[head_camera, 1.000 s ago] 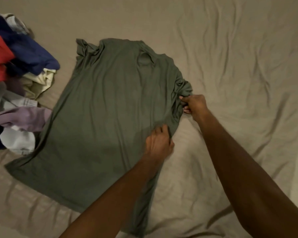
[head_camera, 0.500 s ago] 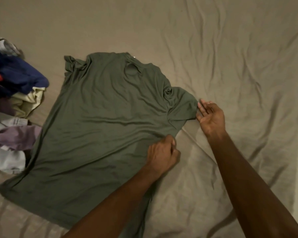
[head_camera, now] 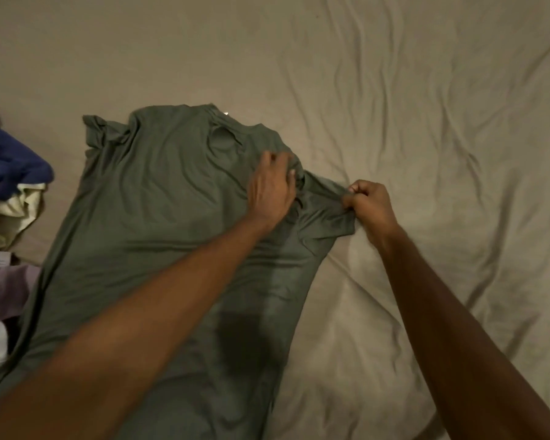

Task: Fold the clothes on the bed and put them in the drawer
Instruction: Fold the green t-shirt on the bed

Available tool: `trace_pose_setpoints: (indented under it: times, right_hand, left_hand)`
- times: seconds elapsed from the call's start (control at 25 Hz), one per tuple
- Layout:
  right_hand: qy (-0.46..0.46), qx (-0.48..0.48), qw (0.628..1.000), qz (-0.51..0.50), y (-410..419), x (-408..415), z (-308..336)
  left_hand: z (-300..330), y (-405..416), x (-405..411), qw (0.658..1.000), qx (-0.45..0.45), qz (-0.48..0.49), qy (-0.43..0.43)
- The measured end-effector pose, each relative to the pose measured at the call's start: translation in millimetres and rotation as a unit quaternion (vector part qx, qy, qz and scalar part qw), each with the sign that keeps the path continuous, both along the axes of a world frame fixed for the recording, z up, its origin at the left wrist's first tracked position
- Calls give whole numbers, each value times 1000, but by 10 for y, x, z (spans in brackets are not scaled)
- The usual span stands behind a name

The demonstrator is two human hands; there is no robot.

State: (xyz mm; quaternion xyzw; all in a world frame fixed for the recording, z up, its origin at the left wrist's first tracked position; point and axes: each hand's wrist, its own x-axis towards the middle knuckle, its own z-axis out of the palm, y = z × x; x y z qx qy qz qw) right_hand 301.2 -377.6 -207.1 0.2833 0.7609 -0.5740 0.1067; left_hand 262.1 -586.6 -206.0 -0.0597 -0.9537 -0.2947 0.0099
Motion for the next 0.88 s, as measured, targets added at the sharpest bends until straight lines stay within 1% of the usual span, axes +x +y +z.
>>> trace_pose_setpoints:
  times: [0.12,0.2,0.28,0.36,0.4,0.48,0.52,0.56,0.64,0.72,0.8,0.84,0.88]
  right_hand:
    - [-11,-73,996,-44,92,33,25]
    - [-33,-115,990,-77,172,-33,-25]
    - [-67,-139,985,-72,177,-132,-43]
    - [-70,-139,987,-52,197,-189,-67]
    - [-48,-142,987,-61,222,-186,-73]
    - [25,-161,978,-134,311,-124,-98]
    - [65,-153,971,-173,363,-78,-130]
    - [99,-131,967,-195,398,-29,-176]
    - [130,-61,967,-209,422,33,-285]
    - [124,60,968,-211,351,44,-377]
    - [128,197,949,-211,321,61,-388]
    - [129,231,940,-217,297,69,-383]
    - [130,238,934,-233,270,62,-362]
  left_hand:
    - [-48,-157,-615,992,-101,-63,-51]
    - [-63,-205,-901,977,-142,-138,-77]
    - [-28,-224,-1118,961,-166,-207,-81]
    - [60,-244,-1311,954,-156,-244,-84]
    - [100,-283,-1394,959,-134,-234,-84]
    - [139,-368,-1483,979,-60,-179,-80]
    - [127,-400,-1500,983,-34,-166,-73]
    - [93,-415,-1493,983,-26,-171,-64]
    - [2,-375,-1421,979,-26,-197,-47]
    - [-108,-332,-1346,978,-5,-209,-28]
    - [-140,-284,-1276,977,7,-213,-21]
    - [-133,-302,-1243,976,11,-216,-15]
    - [-113,-352,-1211,976,14,-216,-2]
